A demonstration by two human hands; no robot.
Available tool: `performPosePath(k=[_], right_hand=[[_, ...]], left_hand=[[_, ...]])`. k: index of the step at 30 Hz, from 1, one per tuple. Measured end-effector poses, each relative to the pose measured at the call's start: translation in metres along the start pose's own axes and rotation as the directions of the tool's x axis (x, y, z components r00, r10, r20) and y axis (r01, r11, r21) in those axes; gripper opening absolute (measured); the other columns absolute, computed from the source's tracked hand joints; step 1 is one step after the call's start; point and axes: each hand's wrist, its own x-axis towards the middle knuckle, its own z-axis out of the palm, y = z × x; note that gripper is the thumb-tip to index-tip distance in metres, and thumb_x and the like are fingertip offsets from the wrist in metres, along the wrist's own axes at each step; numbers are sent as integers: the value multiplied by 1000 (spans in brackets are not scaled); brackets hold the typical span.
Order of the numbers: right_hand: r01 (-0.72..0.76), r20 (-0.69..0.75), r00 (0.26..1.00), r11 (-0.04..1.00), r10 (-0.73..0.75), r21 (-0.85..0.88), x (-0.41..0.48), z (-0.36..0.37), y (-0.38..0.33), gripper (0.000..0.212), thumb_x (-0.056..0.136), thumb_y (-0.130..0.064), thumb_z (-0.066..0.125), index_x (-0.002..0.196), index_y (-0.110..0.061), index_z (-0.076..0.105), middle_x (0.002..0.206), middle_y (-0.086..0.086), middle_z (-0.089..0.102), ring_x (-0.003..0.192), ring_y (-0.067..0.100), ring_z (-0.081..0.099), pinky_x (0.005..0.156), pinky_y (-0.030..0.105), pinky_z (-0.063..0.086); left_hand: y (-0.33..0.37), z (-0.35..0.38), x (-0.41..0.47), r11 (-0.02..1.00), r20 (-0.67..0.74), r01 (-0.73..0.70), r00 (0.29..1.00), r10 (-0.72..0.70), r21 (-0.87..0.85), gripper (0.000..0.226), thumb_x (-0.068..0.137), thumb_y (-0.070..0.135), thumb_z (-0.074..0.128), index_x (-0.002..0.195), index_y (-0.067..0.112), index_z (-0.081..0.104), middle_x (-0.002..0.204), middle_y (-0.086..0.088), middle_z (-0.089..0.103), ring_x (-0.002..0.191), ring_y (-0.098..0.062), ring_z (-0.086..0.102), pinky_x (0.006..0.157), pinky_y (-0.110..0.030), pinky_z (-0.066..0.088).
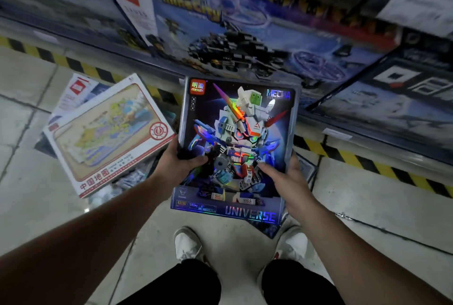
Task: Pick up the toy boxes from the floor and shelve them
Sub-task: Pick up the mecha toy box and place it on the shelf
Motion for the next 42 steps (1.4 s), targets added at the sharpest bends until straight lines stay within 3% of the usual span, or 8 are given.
performPosePath(k=[7,13,17,25,29,33,39,42], right_hand=[[159,26,987,986,-158,-55,-120,4,-100,59,79,-37,81,124,-39,43,109,-18,63,100,4,62,94,35,49],[384,36,923,922,-383,-52,-236,3,-220,68,83,-27,79,139,-31,42,106,-29,59,85,-19,59,84,17,47],[499,51,867,863,-496,-85,-312,-1,-294,58,84,-31,77,128,-36,40,100,-36,47,84,-19,53,72,4,37],[698,79,715,715,-695,-27,-418,-14,-402,80,82,-34,80,143,-48,31,111,-38,52,93,-22,52,97,25,45],[785,61,618,620,-783,3,-460,-32,-449,72,82,-35,79,127,-58,28,109,-39,51,90,-28,52,85,12,42],[867,27,498,498,-867,24,-497,-55,-488,82,81,-35,80,143,-51,28,124,-36,51,99,-28,51,80,0,41],[938,-51,346,347,-937,-4,-544,-95,-529,76,79,-39,80,141,-48,37,128,-30,55,109,-18,55,94,9,45],[949,-85,314,315,-946,3,-572,-121,-549,69,81,-35,79,122,-65,32,120,-38,51,97,-29,51,77,-3,41]], left_hand=[[93,-67,-120,988,-121,-138,984,129,-70,50,71,7,86,109,26,60,94,8,74,86,-11,69,83,-36,54],[199,-129,-224,948,-205,-298,940,271,-112,50,71,14,87,108,34,60,97,11,74,94,-11,70,87,-36,55],[261,-165,-288,903,-261,-400,899,353,-157,55,67,17,88,113,33,61,104,8,74,102,-17,69,90,-39,55],[375,-214,-385,778,-314,-607,779,542,-163,54,77,7,81,119,33,59,105,12,74,98,-8,69,84,-28,55],[428,-227,-422,721,-361,-682,707,608,-123,62,72,20,85,126,33,57,109,13,72,101,-8,68,93,-37,52],[474,-226,-462,635,-363,-764,627,690,-113,62,70,28,84,125,41,56,113,14,71,105,-8,66,93,-38,51],[532,-217,-511,508,-344,-854,512,787,-109,66,66,35,82,126,42,55,118,13,69,112,-11,64,98,-39,48],[564,-207,-537,451,-328,-888,454,828,-91,64,68,32,82,126,37,56,118,12,70,111,-9,65,99,-41,49]])
